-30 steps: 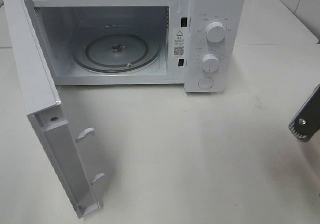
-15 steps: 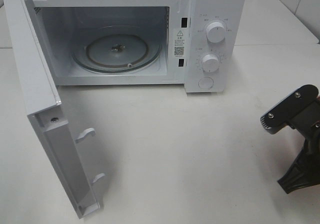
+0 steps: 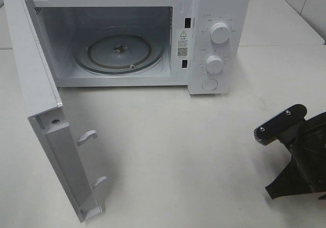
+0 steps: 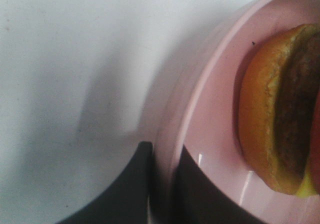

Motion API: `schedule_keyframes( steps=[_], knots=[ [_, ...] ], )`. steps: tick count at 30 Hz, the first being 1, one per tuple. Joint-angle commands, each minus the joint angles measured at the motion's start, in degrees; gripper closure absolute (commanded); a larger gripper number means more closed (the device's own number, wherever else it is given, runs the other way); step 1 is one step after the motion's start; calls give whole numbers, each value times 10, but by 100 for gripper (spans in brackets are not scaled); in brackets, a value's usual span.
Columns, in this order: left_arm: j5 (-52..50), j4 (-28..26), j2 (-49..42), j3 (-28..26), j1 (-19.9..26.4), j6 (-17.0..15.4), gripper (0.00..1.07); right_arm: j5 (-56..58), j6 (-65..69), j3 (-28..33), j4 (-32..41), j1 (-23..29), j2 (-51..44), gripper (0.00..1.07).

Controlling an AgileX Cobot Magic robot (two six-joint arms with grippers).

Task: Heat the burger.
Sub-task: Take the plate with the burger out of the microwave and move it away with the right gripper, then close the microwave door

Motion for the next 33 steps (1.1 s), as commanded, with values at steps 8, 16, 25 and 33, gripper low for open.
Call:
schedule_keyframes(
  steps=[8, 16, 25, 33],
  knots=[
    [-6, -3, -9, 1, 1, -2, 7, 17, 36, -3, -46, -3, 53, 78],
    [-6, -3, -9, 1, 1, -2, 7, 16, -47, -11, 22, -2, -41, 45],
    [-6, -3, -9, 1, 1, -2, 7, 9, -320, -73, 206, -2, -202, 44],
    [-6, -3, -9, 1, 1, -2, 7, 22, -610, -116, 383, -2, -296, 32]
  ],
)
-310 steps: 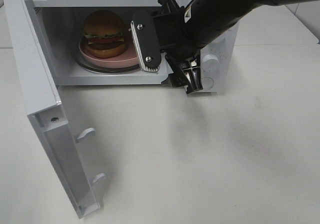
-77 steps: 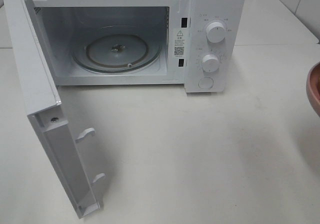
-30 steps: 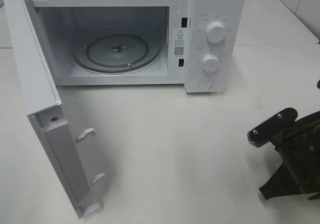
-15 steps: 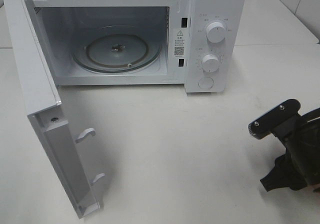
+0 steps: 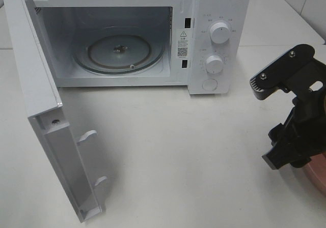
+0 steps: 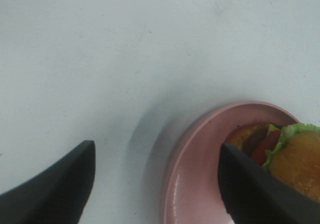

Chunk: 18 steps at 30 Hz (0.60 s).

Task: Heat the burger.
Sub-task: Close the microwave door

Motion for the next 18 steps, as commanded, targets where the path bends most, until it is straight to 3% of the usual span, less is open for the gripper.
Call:
schedule_keyframes(
  steps=[1, 7, 18],
  knots=[
    [-6, -3, -9, 1, 1, -2, 7, 20, -148, -25, 111, -2, -46, 27],
    [-6, -3, -9, 1, 1, -2, 7, 78, -219, -58, 194, -2, -93, 24],
    [-6, -3, -9, 1, 1, -2, 7, 168, -248, -66, 209, -3, -211, 28]
  ],
)
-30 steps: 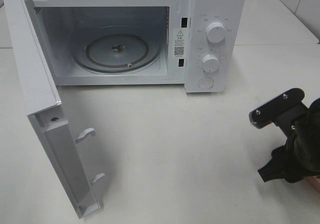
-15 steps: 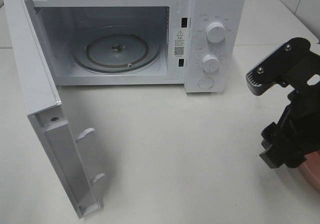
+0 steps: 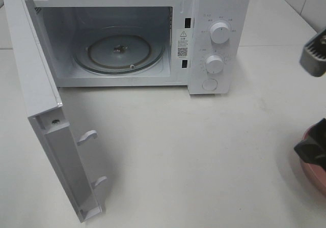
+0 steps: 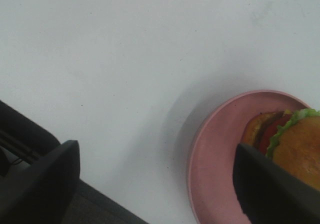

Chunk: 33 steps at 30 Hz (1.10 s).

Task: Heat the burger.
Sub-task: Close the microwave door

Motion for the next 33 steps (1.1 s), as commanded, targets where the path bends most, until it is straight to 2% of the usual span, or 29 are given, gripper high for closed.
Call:
schedule_keyframes(
  steps=[1, 12, 13, 14, 16, 17, 19, 26, 33],
  knots=[
    [-6, -3, -9, 1, 1, -2, 7, 40, -41, -3, 3, -3, -64, 29],
    [-6, -3, -9, 1, 1, -2, 7, 86, -41, -3, 37, -13, -118, 31],
    [-6, -3, -9, 1, 1, -2, 7, 81, -43, -3, 56, -42, -128, 31],
    [-6, -3, -9, 1, 1, -2, 7, 81, -43, -3, 56, -42, -128, 31],
    [-6, -3, -9, 1, 1, -2, 7, 80, -67, -3, 84, -93, -148, 31],
    [-6, -3, -9, 1, 1, -2, 7, 80, -67, -3, 84, -93, -148, 31],
    [-6, -3, -9, 1, 1, -2, 7, 80, -89, -3, 94, -135, -177, 31],
    [-6, -3, -9, 1, 1, -2, 7, 80, -96, 5, 94, -195, -245, 31],
    [-6, -3, -9, 1, 1, -2, 7, 76, -95, 68, 119, -266, -354, 31]
  ],
)
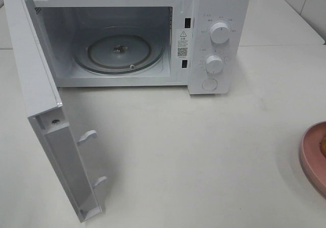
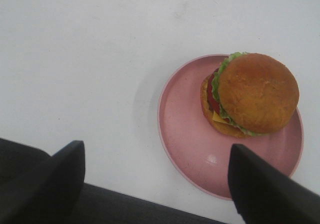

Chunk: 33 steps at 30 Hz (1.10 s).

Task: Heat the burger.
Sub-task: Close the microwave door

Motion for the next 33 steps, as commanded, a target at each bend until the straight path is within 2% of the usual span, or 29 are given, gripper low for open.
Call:
schedule_keyframes(
  steps=[1, 12, 22, 33],
  knots=[
    [-6, -3, -9, 1, 1, -2, 7, -3, -5, 17, 15, -25, -32, 31],
    [-6, -3, -9, 1, 1, -2, 7, -40, -9, 61, 50, -123, -172, 31],
    [-6, -3, -9, 1, 1, -2, 7, -40, -10, 62, 51, -149, -244, 31],
    [-6, -2, -9, 1, 1, -3, 7, -40, -12, 62, 54, -149, -245, 31]
  ],
)
